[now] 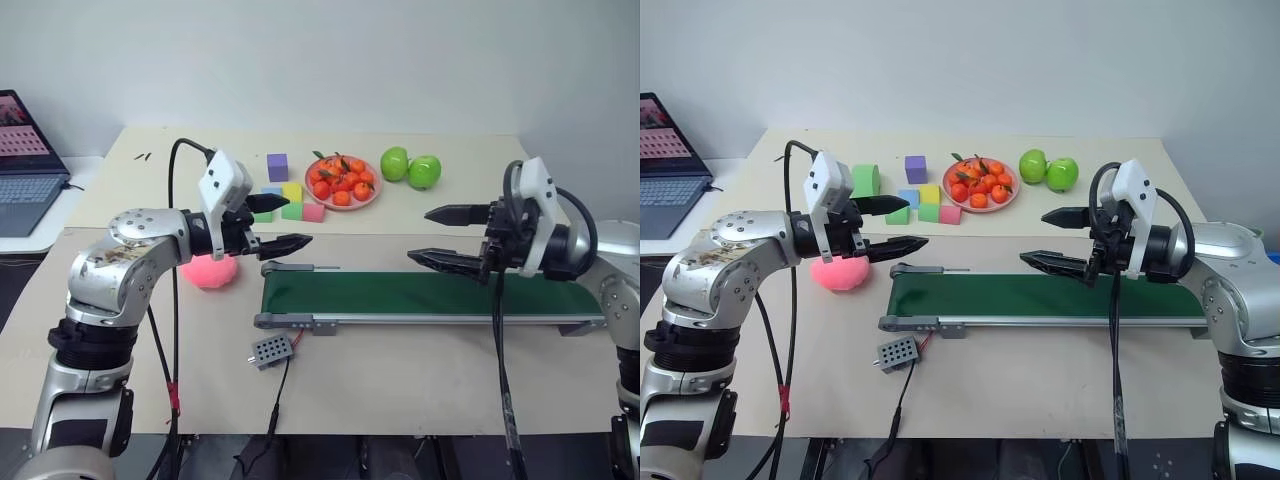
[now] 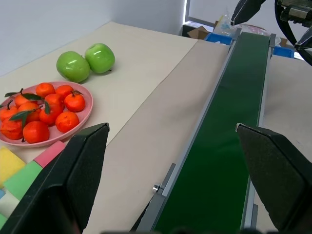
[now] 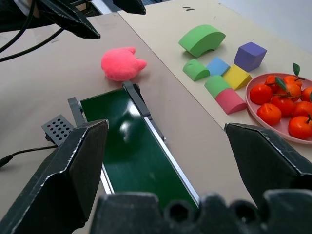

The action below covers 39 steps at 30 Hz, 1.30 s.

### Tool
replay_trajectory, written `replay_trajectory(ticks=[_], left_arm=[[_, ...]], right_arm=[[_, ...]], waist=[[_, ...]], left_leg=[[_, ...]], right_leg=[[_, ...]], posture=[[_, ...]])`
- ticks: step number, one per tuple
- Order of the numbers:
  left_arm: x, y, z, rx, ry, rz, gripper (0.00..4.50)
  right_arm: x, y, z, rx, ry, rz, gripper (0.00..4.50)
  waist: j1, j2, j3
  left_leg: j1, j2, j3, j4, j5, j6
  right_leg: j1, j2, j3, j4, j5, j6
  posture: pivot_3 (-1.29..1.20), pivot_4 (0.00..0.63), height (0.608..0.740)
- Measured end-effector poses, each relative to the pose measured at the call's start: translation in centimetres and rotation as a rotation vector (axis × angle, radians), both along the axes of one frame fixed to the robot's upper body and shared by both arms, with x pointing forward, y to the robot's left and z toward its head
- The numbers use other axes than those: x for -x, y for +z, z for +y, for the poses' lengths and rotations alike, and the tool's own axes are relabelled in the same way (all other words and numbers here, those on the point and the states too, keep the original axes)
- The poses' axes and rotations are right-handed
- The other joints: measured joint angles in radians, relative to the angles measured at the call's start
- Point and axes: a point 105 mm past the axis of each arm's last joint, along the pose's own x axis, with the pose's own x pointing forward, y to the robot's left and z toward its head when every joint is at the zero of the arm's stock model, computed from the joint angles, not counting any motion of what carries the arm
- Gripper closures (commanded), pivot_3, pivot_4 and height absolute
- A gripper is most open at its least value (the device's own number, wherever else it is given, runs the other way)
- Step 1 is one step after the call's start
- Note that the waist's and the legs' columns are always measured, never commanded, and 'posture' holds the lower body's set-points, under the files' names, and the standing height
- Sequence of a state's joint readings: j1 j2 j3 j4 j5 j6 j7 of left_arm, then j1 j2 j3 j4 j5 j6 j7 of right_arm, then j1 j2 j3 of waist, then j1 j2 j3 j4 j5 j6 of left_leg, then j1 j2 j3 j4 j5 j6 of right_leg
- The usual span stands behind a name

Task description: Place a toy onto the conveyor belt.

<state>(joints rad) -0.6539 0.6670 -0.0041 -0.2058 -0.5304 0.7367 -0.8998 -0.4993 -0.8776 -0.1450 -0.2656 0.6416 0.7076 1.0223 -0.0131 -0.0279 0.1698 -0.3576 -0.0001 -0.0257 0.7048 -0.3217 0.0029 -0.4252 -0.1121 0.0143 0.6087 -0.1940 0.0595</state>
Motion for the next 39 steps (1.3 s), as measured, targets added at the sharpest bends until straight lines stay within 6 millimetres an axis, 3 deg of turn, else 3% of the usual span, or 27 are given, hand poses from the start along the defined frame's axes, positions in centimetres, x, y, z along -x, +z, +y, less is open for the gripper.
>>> replay_trajectory(ticks=[8,13,19,24,27,31,36,39], left_arm=[[-0.1,0.7,0.5,0.074,0.014,0.012,0.06],[-0.2,0.1,1.6,0.086,0.051,0.036,0.06],[-0.3,1.4,4.1,0.125,0.136,0.009,0.06],[0.3,1.5,6.8,0.375,0.222,0.218,0.06],[0.4,-0.5,10.4,0.552,0.353,0.407,0.06],[1.5,-5.4,15.9,0.79,0.585,0.666,0.06],[2.5,-8.6,18.6,1.06,0.692,0.837,0.06],[2.9,-11.1,19.4,1.128,0.777,0.914,0.06]], right_arm=[[0.0,0.0,0.0,0.0,-0.004,-0.003,0.0],[-0.2,0.4,-0.1,0.001,-0.005,-0.017,0.0],[-0.6,0.6,0.1,0.006,0.01,-0.025,0.0],[-0.8,0.3,0.4,0.014,0.031,-0.007,0.0],[-0.9,0.3,0.4,0.014,0.04,-0.007,0.0],[-1.0,0.2,0.3,0.016,0.042,-0.001,0.0],[-1.1,0.2,0.4,0.02,0.049,0.001,0.0],[-1.1,-0.1,0.5,0.028,0.053,0.009,0.0]], waist=[[-0.001,0.0,0.0],[-0.002,0.0,0.0],[-0.002,0.0,0.0],[-0.003,0.0,0.0],[-0.01,0.0,0.0],[-0.018,0.0,0.0],[-0.004,0.0,0.0],[-0.001,0.0,0.0]], left_leg=[[0.0,0.0,0.0,0.0,0.0,0.0],[0.0,0.0,0.0,0.0,0.0,0.0],[0.0,0.0,0.0,0.0,0.0,0.0],[0.001,0.0,-0.001,0.0,0.0,0.0],[0.002,0.0,-0.001,-0.001,0.0,0.0],[0.003,0.0,-0.001,-0.001,0.0,0.0],[0.003,0.0,-0.001,-0.001,0.001,-0.002],[0.003,-0.001,-0.001,-0.002,0.004,-0.008]], right_leg=[[0.0,0.0,0.0,0.0,0.0,0.0],[0.0,0.0,0.0,0.0,0.0,0.0],[0.0,0.0,0.0,0.0,0.0,0.0],[0.0,0.0,0.0,0.0,0.0,0.0],[0.0,0.0,0.0,0.001,0.0,0.0],[0.0,0.0,0.0,0.002,0.0,0.0],[0.0,-0.001,0.0,0.002,0.0,0.0],[0.0,-0.001,0.0,0.002,0.0,0.0]], posture=[[0.0,0.15,0.738],[0.0,0.15,0.738],[0.0,0.15,0.738],[0.0,0.15,0.738],[0.0,0.15,0.738],[0.0,0.15,0.738],[0.0,0.15,0.738],[0.0,0.15,0.738]])
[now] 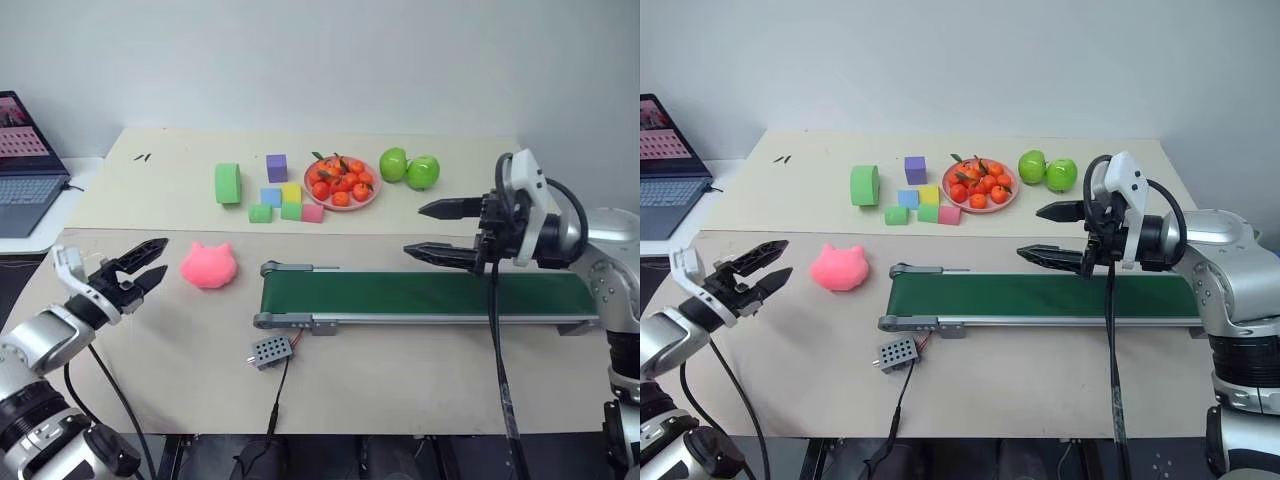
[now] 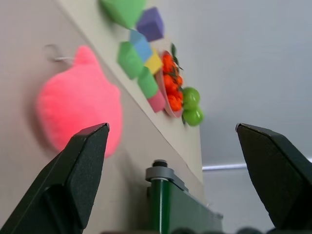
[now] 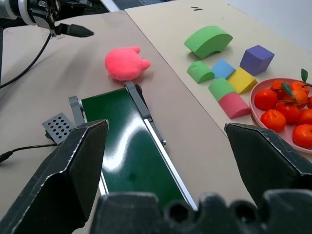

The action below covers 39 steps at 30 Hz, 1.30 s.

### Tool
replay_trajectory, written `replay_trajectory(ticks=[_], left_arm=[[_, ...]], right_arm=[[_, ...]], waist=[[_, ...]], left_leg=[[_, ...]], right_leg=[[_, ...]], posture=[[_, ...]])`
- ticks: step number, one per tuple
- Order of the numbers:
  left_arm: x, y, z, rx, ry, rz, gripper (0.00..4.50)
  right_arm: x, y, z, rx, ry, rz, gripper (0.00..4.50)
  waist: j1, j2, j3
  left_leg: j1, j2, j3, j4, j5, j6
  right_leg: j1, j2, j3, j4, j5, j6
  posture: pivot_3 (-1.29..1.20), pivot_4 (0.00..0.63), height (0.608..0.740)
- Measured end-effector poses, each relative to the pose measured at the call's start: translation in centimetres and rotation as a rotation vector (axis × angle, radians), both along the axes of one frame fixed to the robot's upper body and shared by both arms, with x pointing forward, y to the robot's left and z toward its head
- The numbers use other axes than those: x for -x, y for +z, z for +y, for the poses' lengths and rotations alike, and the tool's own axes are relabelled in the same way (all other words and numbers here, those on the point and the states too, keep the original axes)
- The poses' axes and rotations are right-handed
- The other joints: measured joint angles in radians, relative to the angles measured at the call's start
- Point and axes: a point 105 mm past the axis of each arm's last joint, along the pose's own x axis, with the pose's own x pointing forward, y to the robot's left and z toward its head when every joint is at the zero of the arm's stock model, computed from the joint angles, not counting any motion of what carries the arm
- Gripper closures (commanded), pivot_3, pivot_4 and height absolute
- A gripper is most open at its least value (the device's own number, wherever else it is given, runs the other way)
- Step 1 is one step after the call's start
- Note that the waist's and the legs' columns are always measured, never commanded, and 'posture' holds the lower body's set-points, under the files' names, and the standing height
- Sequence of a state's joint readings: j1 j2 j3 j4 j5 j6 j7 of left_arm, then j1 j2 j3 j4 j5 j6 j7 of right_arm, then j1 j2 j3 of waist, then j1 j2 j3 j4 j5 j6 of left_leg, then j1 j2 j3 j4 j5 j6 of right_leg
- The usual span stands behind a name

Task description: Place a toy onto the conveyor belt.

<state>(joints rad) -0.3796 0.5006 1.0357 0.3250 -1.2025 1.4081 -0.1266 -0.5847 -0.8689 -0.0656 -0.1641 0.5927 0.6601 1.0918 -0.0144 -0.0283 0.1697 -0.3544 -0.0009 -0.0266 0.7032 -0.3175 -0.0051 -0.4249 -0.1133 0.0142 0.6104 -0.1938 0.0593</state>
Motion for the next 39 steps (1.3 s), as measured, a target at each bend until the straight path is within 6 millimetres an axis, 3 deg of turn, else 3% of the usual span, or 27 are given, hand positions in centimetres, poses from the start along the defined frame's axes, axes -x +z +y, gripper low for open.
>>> replay_trajectory(ticks=[10,25,26,27,34,36,39], left_arm=[[-1.3,-5.4,-0.4,0.105,0.089,0.155,0.06],[-6.2,-5.0,-2.5,0.126,0.068,0.112,0.06],[-6.5,-5.0,-2.7,0.127,0.067,0.111,0.61],[-6.7,-5.1,-2.8,0.121,0.065,0.116,0.84],[-7.3,-5.6,-3.3,0.078,0.054,0.109,3.74],[-7.5,-5.3,-3.1,0.065,0.064,0.087,4.3],[-7.8,-4.3,-2.9,0.035,0.066,0.046,4.3]], right_arm=[[0.1,0.0,-0.2,0.016,-0.001,0.0,0.0],[0.8,0.7,-0.8,0.048,-0.038,-0.021,0.0],[0.8,0.6,-0.8,0.049,-0.039,-0.02,0.0],[0.8,0.6,-0.9,0.05,-0.041,-0.019,0.0],[0.9,0.3,-0.9,0.052,-0.048,-0.011,0.0],[0.9,0.4,-0.8,0.054,-0.045,-0.014,0.0],[1.0,0.4,-0.8,0.054,-0.045,-0.014,0.0]], waist=[[0.0,0.0,0.0],[0.002,0.0,0.0],[0.002,0.0,0.0],[0.002,0.0,0.0],[0.002,0.0,0.0],[0.002,0.0,0.0],[0.002,-0.001,0.0]], left_leg=[[0.0,0.0,0.001,0.0,0.0,0.0],[0.001,0.0,0.0,0.0,0.001,-0.002],[0.001,0.0,0.0,0.0,0.001,-0.002],[0.001,0.0,0.0,0.0,0.001,-0.002],[0.001,0.0,0.0,0.0,0.001,-0.002],[0.001,0.0,0.0,0.0,0.001,-0.002],[0.0,0.0,0.0,0.0,0.001,-0.002]], right_leg=[[0.0,0.0,0.0,0.0,0.0,0.0],[0.001,0.0,0.0,0.001,0.001,-0.002],[0.001,0.0,0.0,0.001,0.001,-0.002],[0.001,0.0,0.0,0.001,0.001,-0.002],[0.001,0.0,0.0,0.001,0.001,-0.002],[0.001,0.0,0.0,0.001,0.001,-0.002],[0.0,0.0,0.0,0.001,0.001,-0.002]], posture=[[0.0,0.15,0.738],[0.0,0.15,0.738],[0.0,0.15,0.738],[0.0,0.15,0.738],[0.0,0.15,0.738],[0.0,0.15,0.738],[0.0,0.15,0.738]])
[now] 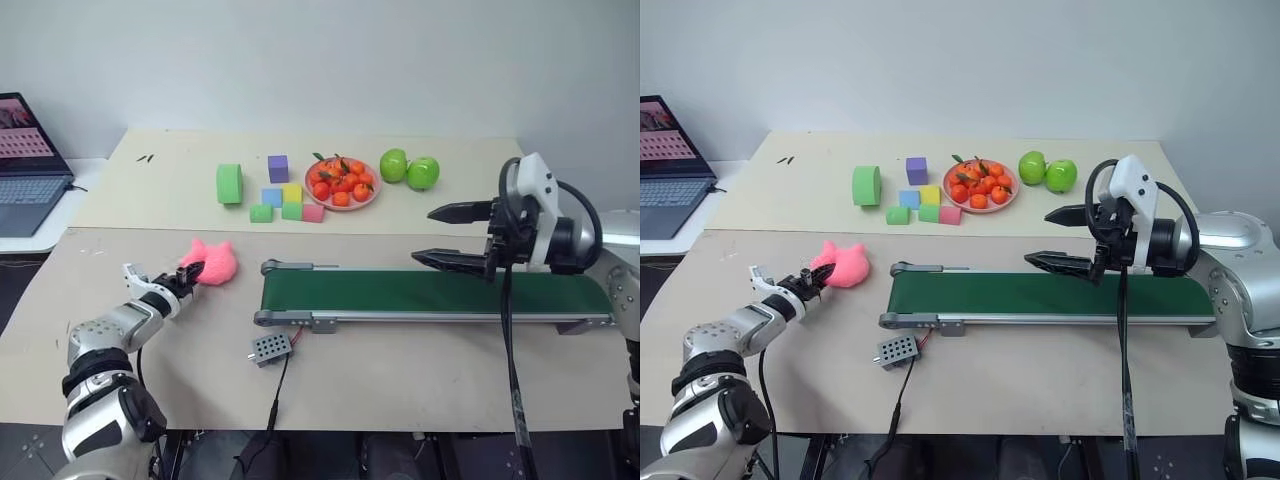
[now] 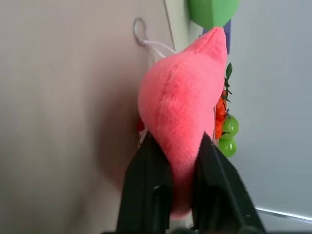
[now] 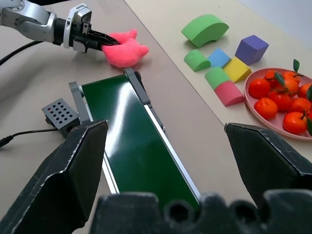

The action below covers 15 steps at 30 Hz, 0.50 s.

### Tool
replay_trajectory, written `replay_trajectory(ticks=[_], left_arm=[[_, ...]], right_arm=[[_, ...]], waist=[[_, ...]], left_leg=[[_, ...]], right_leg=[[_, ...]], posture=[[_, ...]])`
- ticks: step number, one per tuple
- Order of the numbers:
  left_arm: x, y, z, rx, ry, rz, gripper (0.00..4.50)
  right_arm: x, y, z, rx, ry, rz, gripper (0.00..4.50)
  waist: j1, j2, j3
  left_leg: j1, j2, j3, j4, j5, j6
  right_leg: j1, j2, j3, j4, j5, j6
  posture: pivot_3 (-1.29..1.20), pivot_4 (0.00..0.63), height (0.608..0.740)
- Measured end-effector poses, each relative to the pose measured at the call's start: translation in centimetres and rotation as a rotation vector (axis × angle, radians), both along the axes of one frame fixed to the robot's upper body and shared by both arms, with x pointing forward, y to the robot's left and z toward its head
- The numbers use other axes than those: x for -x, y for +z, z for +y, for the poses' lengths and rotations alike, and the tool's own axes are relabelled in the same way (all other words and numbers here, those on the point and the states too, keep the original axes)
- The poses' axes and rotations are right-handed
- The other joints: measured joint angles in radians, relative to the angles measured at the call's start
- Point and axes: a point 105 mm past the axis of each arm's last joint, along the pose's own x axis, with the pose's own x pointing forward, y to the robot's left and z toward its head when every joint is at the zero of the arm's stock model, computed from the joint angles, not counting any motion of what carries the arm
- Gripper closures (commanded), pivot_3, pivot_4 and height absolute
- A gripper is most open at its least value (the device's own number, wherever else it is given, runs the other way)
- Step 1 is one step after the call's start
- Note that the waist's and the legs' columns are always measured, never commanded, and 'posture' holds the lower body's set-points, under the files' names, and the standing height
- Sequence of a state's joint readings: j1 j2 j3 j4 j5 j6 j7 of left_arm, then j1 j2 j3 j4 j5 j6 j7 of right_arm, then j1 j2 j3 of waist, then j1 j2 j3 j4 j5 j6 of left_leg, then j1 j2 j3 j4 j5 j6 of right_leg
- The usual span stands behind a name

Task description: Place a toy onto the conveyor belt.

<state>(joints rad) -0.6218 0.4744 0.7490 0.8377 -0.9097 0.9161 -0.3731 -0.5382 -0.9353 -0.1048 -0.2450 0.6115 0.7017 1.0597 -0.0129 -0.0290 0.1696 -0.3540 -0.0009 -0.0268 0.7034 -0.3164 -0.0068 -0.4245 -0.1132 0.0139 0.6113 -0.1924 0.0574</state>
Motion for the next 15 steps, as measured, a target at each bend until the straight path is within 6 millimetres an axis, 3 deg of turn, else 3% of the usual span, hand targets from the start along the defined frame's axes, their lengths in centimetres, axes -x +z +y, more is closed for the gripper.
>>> replay_trajectory(ticks=[3,6,7,9,10,12,15], left_arm=[[-1.3,4.0,-0.1,-0.07,0.006,-0.135,4.3],[-3.0,11.3,-1.5,-0.287,0.014,-0.37,4.3],[-3.3,13.8,-2.2,-0.417,0.023,-0.449,4.3],[-3.2,17.8,-4.8,-0.858,-0.004,-0.598,4.3],[-2.9,19.1,-6.5,-1.089,-0.04,-0.682,4.3],[-2.1,19.7,-9.9,-1.338,-0.128,-0.824,4.3],[-0.6,18.8,-14.0,-1.676,-0.243,-1.054,4.3]], right_arm=[[0.0,0.0,0.0,0.0,0.001,0.0,0.0],[0.0,0.0,0.0,0.0,0.004,0.0,0.0],[-0.1,0.1,0.1,0.0,0.007,0.0,0.0],[-0.3,0.2,0.2,-0.004,0.009,0.001,0.0],[-0.3,0.2,0.2,-0.005,0.009,-0.001,0.0],[-0.4,0.2,0.3,-0.007,0.01,-0.002,0.0],[-0.4,0.2,0.4,-0.01,0.012,-0.002,0.0]], waist=[[0.003,-0.002,0.001],[0.009,-0.003,0.002],[0.009,-0.003,0.002],[0.009,-0.003,0.001],[0.009,-0.002,0.001],[0.008,-0.002,0.001],[0.001,-0.002,0.001]], left_leg=[[-0.001,0.0,-0.001,0.0,0.0,0.0],[-0.004,0.0,-0.002,0.001,0.001,-0.002],[-0.004,0.0,-0.002,0.001,0.002,-0.003],[-0.003,-0.001,0.0,0.0,0.004,-0.007],[-0.003,-0.001,0.001,-0.001,0.004,-0.007],[-0.003,-0.001,0.001,-0.003,0.004,-0.006],[-0.004,0.0,0.002,-0.003,0.001,-0.003]], right_leg=[[0.0,0.0,-0.001,0.0,0.0,0.0],[-0.001,0.0,-0.001,0.0,0.001,0.001],[0.0,-0.001,0.0,-0.001,0.001,0.001],[0.0,-0.001,0.001,-0.002,0.001,0.001],[0.0,-0.001,0.001,-0.003,0.001,0.001],[-0.001,0.0,0.002,-0.004,0.001,0.001],[-0.003,0.0,0.002,-0.005,0.001,0.001]], posture=[[0.0,0.15,0.738],[0.0,0.15,0.738],[0.0,0.15,0.738],[0.0,0.15,0.738],[0.0,0.15,0.738],[0.0,0.15,0.738],[0.0,0.15,0.738]])
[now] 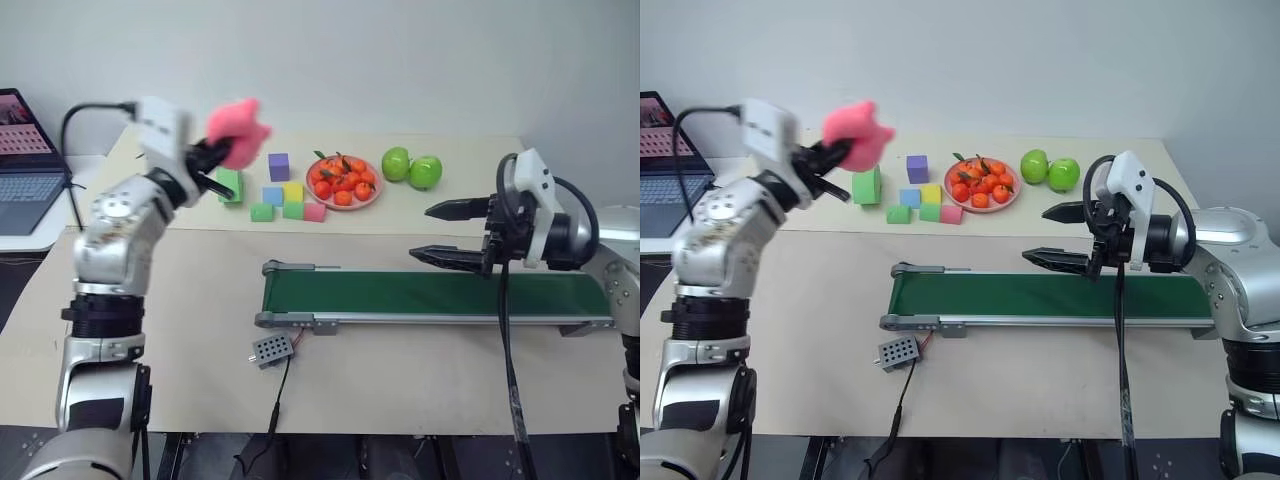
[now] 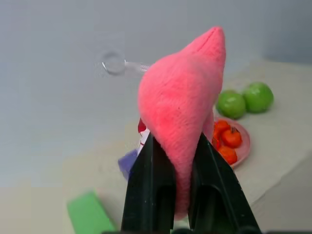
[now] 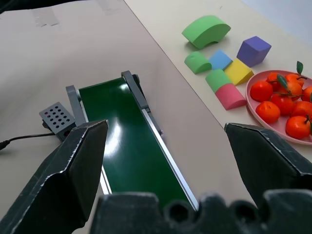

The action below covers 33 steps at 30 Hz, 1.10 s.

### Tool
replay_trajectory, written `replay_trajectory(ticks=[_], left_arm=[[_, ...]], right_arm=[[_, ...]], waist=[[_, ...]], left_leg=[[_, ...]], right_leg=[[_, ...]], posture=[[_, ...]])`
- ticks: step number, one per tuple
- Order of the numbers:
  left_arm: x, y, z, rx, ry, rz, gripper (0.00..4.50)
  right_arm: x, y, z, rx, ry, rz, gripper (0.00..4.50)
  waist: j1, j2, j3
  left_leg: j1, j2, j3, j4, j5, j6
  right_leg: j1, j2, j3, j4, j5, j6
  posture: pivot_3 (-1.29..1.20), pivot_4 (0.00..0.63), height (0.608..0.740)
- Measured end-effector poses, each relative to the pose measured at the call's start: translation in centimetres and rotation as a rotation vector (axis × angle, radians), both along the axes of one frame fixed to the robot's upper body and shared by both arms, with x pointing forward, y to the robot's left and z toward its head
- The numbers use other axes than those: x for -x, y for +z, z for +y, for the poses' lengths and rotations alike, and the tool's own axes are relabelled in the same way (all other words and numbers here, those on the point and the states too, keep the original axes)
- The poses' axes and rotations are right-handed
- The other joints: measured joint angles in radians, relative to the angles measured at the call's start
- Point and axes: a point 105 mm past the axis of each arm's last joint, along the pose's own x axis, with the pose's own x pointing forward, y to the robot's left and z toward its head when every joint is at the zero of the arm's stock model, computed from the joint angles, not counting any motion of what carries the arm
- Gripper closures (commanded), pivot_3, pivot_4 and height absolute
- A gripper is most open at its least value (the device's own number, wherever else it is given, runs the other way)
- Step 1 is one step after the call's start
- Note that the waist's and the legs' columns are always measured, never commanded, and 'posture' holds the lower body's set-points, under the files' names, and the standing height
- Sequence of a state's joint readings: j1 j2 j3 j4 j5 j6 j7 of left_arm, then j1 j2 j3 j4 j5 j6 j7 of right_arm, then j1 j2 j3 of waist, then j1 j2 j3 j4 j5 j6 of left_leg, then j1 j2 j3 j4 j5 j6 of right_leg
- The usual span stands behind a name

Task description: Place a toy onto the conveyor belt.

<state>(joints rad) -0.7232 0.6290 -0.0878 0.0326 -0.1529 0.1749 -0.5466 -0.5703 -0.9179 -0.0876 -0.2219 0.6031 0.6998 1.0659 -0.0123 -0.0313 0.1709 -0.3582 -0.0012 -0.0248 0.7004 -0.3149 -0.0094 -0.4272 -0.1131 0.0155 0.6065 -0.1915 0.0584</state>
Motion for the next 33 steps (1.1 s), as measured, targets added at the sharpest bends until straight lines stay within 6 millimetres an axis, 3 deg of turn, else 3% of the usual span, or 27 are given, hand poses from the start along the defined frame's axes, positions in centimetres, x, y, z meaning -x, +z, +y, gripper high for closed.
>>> replay_trajectory(ticks=[1,4,7,10,11,14,24,26,27,28,33], left_arm=[[0.7,-0.5,-0.7,-0.151,-0.028,-0.086,4.3],[2.4,-1.1,-2.4,-0.39,-0.113,-0.279,4.3],[4.6,-3.3,-3.2,-0.604,-0.214,-0.455,4.3],[5.8,-5.2,-3.7,-0.666,-0.28,-0.51,4.3],[6.9,-6.6,-3.8,-0.689,-0.333,-0.542,4.3],[7.6,-8.6,-3.3,-0.729,-0.387,-0.542,4.3],[7.0,-12.2,-1.8,-0.757,-0.408,-0.466,4.3],[7.0,-14.0,-1.2,-0.758,-0.419,-0.391,4.3],[7.1,-14.8,-1.0,-0.756,-0.424,-0.361,3.64],[7.2,-15.2,-1.0,-0.755,-0.431,-0.349,3.47],[6.9,-15.2,-1.0,-0.74,-0.435,-0.337,1.59]], right_arm=[[0.0,0.0,0.0,0.0,0.0,0.0,0.0],[0.0,-0.1,0.0,-0.001,-0.004,0.001,0.0],[0.0,-0.3,-0.1,0.0,-0.008,0.007,0.0],[0.0,-0.4,-0.1,0.0,-0.01,0.007,0.0],[0.0,-0.5,-0.2,0.0,-0.014,0.012,0.0],[0.0,-0.8,-0.3,-0.001,-0.021,0.018,0.0],[0.1,-0.7,-0.2,0.001,-0.034,0.003,0.0],[0.2,-0.8,-0.3,0.0,-0.042,0.003,0.0],[0.2,-0.9,-0.5,-0.002,-0.047,0.005,0.0],[0.2,-0.9,-0.6,-0.003,-0.051,0.006,0.0],[0.3,-0.6,-0.7,-0.007,-0.054,-0.01,0.0]], waist=[[-0.004,0.0,0.0],[-0.003,0.0,0.0],[0.001,0.0,0.0],[0.003,0.001,0.0],[0.003,0.001,0.0],[0.004,0.001,0.001],[0.003,0.001,0.0],[0.003,0.001,0.0],[0.002,0.001,0.0],[0.002,0.001,0.0],[0.001,0.001,0.0]], left_leg=[[0.0,0.001,0.0,0.0,0.0,0.001],[-0.001,0.001,0.0,0.0,-0.002,0.004],[0.0,0.001,0.0,0.0,-0.003,0.005],[-0.001,0.001,0.0,0.001,-0.003,0.005],[0.0,0.001,0.0,0.001,-0.003,0.006],[0.0,0.001,0.0,0.001,-0.003,0.006],[0.001,0.001,0.0,0.003,-0.003,0.006],[0.001,0.001,0.0,0.003,-0.003,0.006],[0.001,0.001,0.0,0.003,-0.003,0.006],[0.001,0.001,0.0,0.003,-0.003,0.006],[0.004,0.001,0.0,0.003,-0.003,0.006]], right_leg=[[0.0,0.001,0.0,-0.001,0.0,0.0],[-0.001,0.0,0.0,-0.001,0.0,0.0],[0.0,0.0,0.0,-0.001,0.0,0.0],[0.0,0.0,0.0,0.0,0.0,0.0],[0.0,0.0,0.0,0.0,0.0,0.0],[0.0,0.0,-0.001,0.001,0.0,0.0],[0.001,0.0,-0.001,0.003,0.0,0.0],[0.001,0.0,-0.001,0.003,0.0,0.0],[0.001,0.0,-0.001,0.003,0.0,0.0],[0.001,0.0,-0.001,0.003,0.0,0.0],[0.003,0.0,-0.001,0.004,0.0,0.0]], posture=[[0.0,0.15,0.738],[0.0,0.15,0.738],[0.0,0.15,0.738],[0.0,0.15,0.738],[0.0,0.15,0.738],[0.0,0.15,0.738],[0.0,0.15,0.738],[0.0,0.15,0.738],[0.0,0.15,0.738],[0.0,0.15,0.738],[0.0,0.15,0.738]])
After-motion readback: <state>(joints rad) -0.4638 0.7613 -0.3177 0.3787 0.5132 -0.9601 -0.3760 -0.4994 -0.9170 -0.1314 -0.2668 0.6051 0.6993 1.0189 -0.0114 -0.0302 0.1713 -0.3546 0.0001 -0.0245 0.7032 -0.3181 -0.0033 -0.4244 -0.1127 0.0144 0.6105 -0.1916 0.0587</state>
